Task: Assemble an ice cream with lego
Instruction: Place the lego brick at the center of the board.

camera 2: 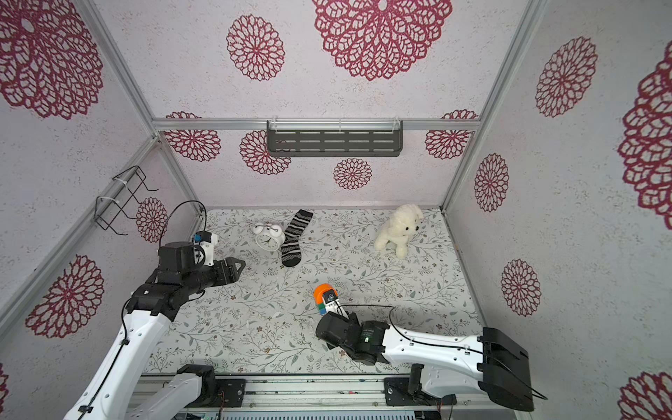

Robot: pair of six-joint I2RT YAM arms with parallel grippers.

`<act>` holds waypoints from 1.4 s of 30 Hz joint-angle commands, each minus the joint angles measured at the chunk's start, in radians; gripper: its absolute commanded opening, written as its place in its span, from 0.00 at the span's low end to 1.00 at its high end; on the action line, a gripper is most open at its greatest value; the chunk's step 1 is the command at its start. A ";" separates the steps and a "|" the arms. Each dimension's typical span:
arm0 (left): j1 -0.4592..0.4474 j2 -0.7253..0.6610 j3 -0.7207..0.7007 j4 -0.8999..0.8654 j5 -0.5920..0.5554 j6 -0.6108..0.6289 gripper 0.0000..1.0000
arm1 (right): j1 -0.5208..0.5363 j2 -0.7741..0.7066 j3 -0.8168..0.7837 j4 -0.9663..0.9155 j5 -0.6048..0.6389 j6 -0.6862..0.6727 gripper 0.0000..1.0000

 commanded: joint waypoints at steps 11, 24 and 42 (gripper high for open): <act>0.007 -0.008 0.025 -0.030 0.064 -0.006 0.77 | -0.192 0.187 0.237 -0.373 -0.476 0.022 0.24; 0.021 0.024 0.024 -0.022 0.144 -0.015 0.77 | -0.471 0.507 0.611 -0.677 -0.602 -0.201 0.25; 0.042 0.042 0.021 -0.030 0.146 -0.017 0.77 | -0.563 0.698 0.640 -0.652 -0.625 -0.184 0.27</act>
